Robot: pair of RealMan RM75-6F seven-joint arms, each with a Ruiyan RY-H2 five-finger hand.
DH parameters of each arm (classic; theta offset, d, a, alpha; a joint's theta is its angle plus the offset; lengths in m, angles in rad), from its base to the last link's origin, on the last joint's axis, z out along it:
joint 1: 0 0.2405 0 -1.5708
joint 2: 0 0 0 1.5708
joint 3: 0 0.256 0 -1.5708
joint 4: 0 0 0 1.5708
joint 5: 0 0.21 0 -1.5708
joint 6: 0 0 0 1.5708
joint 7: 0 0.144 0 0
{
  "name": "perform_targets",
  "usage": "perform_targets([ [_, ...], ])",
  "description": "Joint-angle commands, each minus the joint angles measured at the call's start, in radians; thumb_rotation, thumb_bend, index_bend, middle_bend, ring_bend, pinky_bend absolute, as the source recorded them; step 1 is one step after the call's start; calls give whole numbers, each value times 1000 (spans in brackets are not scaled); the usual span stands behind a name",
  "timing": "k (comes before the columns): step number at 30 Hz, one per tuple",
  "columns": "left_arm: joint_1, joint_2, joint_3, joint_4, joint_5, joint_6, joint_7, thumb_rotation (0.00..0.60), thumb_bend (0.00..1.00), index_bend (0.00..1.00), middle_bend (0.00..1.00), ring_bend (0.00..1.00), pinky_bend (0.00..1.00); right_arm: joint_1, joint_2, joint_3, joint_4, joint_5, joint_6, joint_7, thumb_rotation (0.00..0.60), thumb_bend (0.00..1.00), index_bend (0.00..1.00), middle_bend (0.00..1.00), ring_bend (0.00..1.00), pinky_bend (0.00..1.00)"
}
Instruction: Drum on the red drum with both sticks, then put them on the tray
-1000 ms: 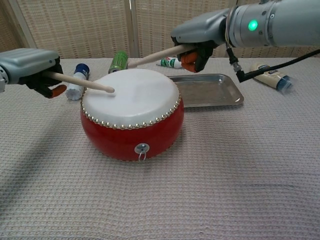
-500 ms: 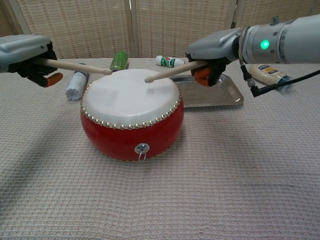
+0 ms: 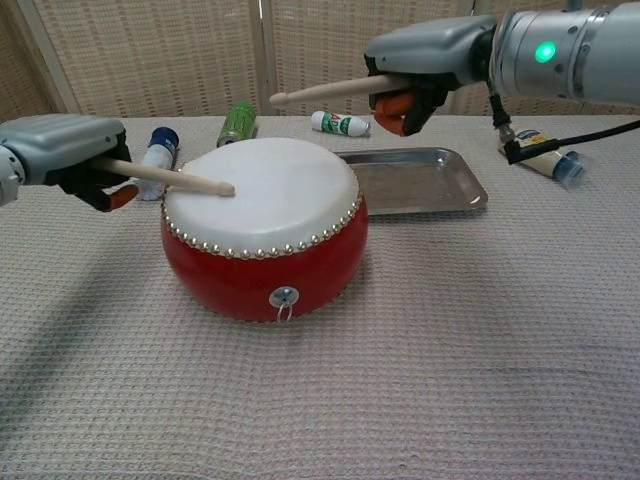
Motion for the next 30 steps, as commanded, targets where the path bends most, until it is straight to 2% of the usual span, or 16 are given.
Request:
perform_targets([
  [1,-7,-14,6,14,-3,17,30,600,518,1000,1000,1000,1000,-17,10,-1,11,-19,-32,13,600,589,1000,1000,1000,1000],
  [8,15,55,-31,-81,21,71,-29,600,519,1000,1000,1000,1000,16,-64,-59,103,91,-132,-114,600,589,1000,1000,1000,1000],
  [12,16,73,-37,-104,18,69,-44,600,519,1000,1000,1000,1000,32,-94,-67,129,143,-131,-171,600,589,1000,1000,1000,1000],
  [15,11,62,-26,-92,12,57,-32,600,519,1000,1000,1000,1000,20,-77,-33,92,117,-88,-140,600,589,1000,1000,1000,1000],
  [21,-9,-4,7,-12,-5,25,19,600,519,1000,1000,1000,1000,-31,7,44,-6,-13,-18,22,600,589,1000,1000,1000,1000],
  [25,-16,-28,8,19,-9,36,47,600,518,1000,1000,1000,1000,-41,32,40,-20,-38,-33,38,600,589,1000,1000,1000,1000],
  [30,1,18,-21,-45,21,83,-3,600,519,1000,1000,1000,1000,-27,-8,0,27,1,-93,-23,600,589,1000,1000,1000,1000],
])
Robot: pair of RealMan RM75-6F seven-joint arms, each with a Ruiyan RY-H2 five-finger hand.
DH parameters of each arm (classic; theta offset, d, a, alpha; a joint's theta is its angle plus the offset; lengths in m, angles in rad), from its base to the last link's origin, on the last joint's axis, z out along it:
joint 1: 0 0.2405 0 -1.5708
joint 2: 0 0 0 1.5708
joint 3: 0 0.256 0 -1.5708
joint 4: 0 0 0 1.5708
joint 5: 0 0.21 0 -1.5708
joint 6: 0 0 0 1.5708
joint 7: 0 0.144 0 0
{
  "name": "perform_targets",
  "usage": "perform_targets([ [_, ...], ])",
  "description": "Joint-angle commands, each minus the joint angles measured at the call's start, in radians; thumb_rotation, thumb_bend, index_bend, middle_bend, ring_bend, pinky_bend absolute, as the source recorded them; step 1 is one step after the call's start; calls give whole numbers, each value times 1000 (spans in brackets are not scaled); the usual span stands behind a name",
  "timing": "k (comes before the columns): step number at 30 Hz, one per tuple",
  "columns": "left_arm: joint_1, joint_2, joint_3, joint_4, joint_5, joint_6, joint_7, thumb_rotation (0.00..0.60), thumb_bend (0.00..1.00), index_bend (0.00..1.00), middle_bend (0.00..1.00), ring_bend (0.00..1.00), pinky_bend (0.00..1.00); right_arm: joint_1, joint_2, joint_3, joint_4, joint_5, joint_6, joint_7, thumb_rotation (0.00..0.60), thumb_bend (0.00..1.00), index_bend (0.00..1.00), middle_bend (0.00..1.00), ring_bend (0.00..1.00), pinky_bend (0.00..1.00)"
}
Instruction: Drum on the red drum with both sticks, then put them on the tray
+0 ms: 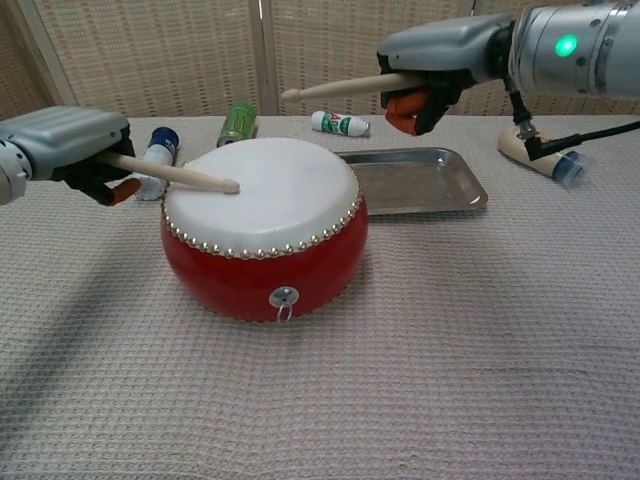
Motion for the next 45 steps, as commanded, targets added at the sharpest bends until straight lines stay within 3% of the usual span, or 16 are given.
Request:
perform_targets([
  [1,14,44,-22,-60,26,37,-41,600,519,1000,1000,1000,1000,14,-42,-35,46,40,-47,-56,600,590,1000,1000,1000,1000],
  [7,22,80,-24,-111,43,42,-61,600,519,1000,1000,1000,1000,43,-118,-73,118,131,-79,-162,600,589,1000,1000,1000,1000],
  [14,5,17,-5,-32,7,6,-27,600,518,1000,1000,1000,1000,10,-52,9,12,50,22,-67,600,589,1000,1000,1000,1000],
  [19,-7,-10,7,13,-3,-5,11,600,519,1000,1000,1000,1000,-12,3,35,-42,11,44,-16,600,589,1000,1000,1000,1000],
  [33,24,82,-11,-117,71,74,-17,600,526,1000,1000,1000,1000,30,-147,-62,138,123,-83,-148,600,589,1000,1000,1000,1000],
  [45,-3,-27,8,38,-11,-5,15,600,525,1000,1000,1000,1000,-13,-26,33,-20,7,29,-31,600,590,1000,1000,1000,1000],
])
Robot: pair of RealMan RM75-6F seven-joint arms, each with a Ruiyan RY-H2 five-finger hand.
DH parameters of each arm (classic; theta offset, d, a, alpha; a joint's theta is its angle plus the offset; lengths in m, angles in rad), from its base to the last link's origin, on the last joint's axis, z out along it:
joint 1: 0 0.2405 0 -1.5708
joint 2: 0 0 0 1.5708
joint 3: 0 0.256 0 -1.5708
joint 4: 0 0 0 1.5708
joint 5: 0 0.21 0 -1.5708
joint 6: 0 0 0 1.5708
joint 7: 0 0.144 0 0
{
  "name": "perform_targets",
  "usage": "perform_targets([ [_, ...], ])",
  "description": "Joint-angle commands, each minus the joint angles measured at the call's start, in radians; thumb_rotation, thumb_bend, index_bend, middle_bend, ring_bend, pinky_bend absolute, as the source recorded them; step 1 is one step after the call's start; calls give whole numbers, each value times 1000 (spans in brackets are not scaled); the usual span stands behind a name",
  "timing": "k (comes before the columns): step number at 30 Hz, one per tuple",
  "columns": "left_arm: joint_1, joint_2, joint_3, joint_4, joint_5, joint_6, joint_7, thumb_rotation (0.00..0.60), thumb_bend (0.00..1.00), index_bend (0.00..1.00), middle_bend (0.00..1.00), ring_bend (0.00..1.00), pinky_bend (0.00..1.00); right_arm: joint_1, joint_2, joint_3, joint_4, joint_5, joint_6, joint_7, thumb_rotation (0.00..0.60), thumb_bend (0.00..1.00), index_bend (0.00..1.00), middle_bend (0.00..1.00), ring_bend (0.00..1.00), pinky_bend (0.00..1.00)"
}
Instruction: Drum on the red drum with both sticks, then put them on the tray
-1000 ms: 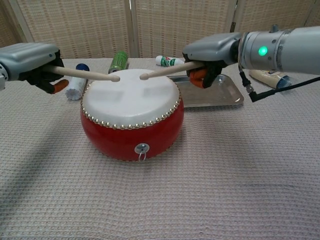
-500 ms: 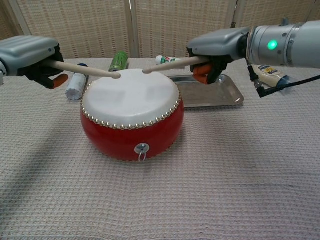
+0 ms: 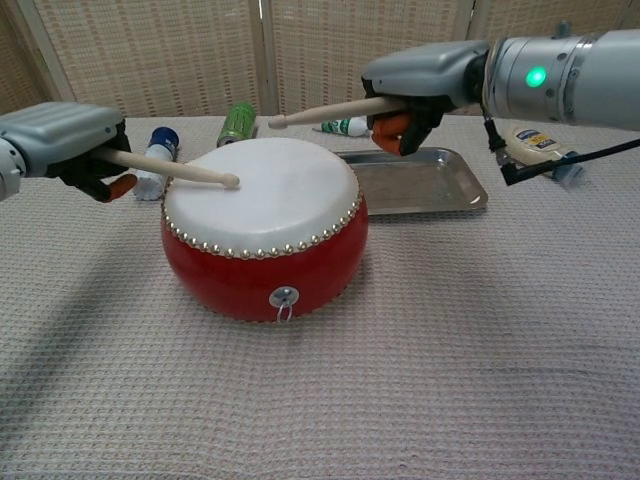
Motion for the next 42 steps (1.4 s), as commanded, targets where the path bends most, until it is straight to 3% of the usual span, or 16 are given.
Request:
perform_targets([
  [1,-6,-21,1,27,-11,-2,9,600,525,1000,1000,1000,1000,-14,38,18,-38,-21,14,26,600,590,1000,1000,1000,1000],
  [7,14,27,-24,-45,26,50,-35,600,526,1000,1000,1000,1000,-2,13,-20,3,20,-40,-24,600,590,1000,1000,1000,1000],
  [14,27,72,-22,-118,65,77,-39,600,525,1000,1000,1000,1000,37,-67,-83,99,148,-87,-155,600,589,1000,1000,1000,1000],
  [20,21,50,-16,-98,48,56,-31,600,525,1000,1000,1000,1000,40,-58,-66,72,163,-51,-164,600,589,1000,1000,1000,1000],
  [25,-3,-19,8,2,-9,-12,13,600,525,1000,1000,1000,1000,-6,41,12,-59,37,55,-44,600,590,1000,1000,1000,1000],
  [28,-4,-21,-1,10,-18,-5,17,600,524,1000,1000,1000,1000,-24,73,18,-85,-17,61,2,600,590,1000,1000,1000,1000],
  [36,34,83,-40,-125,47,88,-51,600,525,1000,1000,1000,1000,-4,-2,-31,20,19,-29,-35,600,590,1000,1000,1000,1000],
  [42,57,130,-35,-176,91,111,-86,600,524,1000,1000,1000,1000,17,-87,-68,120,78,-75,-101,600,590,1000,1000,1000,1000],
])
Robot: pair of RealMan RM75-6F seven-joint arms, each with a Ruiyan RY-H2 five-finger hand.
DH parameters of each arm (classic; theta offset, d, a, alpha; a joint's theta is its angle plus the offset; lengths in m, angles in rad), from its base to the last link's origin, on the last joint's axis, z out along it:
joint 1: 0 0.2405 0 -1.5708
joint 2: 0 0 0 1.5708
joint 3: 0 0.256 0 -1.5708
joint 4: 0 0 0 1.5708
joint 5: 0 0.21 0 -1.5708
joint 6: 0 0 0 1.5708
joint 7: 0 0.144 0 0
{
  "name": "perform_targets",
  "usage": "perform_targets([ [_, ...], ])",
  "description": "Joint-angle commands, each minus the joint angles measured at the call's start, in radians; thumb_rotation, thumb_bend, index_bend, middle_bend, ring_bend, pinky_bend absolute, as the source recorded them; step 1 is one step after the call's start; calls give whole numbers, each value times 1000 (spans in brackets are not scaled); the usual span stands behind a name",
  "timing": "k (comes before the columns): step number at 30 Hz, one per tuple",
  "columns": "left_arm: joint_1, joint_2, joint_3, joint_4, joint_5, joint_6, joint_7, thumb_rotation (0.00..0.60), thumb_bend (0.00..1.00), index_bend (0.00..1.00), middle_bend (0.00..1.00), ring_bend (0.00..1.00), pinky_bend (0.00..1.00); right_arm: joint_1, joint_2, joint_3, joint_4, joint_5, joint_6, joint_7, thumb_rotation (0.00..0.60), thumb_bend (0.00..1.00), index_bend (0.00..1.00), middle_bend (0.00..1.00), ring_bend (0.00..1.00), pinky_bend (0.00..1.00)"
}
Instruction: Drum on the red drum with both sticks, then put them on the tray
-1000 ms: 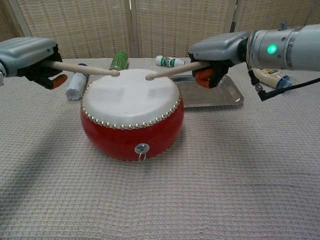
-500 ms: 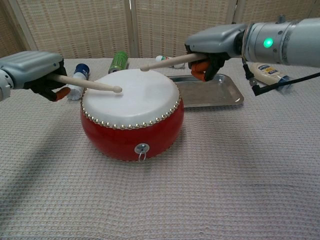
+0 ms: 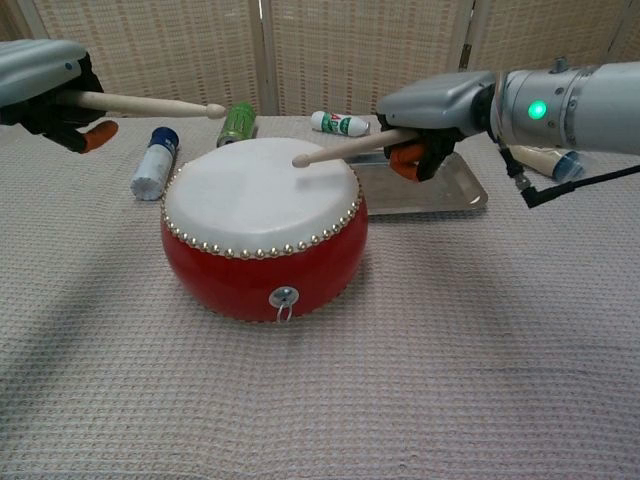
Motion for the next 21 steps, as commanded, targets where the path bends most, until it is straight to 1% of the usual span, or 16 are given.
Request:
perform_targets([
  [1,10,11,5,-8,11,1,-10,600,525,1000,1000,1000,1000,15,-46,-21,49,38,-25,-38,600,589,1000,1000,1000,1000],
  [3,12,10,12,-2,9,-6,-10,600,525,1000,1000,1000,1000,15,-53,-18,52,41,-17,-40,600,590,1000,1000,1000,1000],
  [5,14,7,17,9,4,-13,-12,600,524,1000,1000,1000,1000,7,-43,1,33,22,7,-15,600,590,1000,1000,1000,1000],
  [10,24,7,28,39,0,-25,-28,600,524,1000,1000,1000,1000,-46,23,61,-33,-77,91,129,600,589,1000,1000,1000,1000],
  [13,34,14,29,47,-2,-32,-61,600,524,1000,1000,1000,1000,-75,67,70,-35,-106,105,186,600,590,1000,1000,1000,1000],
  [16,42,19,31,53,7,-28,-81,600,525,1000,1000,1000,1000,-94,85,60,-4,-108,90,215,600,589,1000,1000,1000,1000],
  [19,51,22,33,52,17,-22,-97,600,524,1000,1000,1000,1000,-106,69,50,66,-104,58,248,600,590,1000,1000,1000,1000],
  [21,55,24,33,51,20,-20,-105,600,523,1000,1000,1000,1000,-106,41,44,137,-105,26,272,600,587,1000,1000,1000,1000],
])
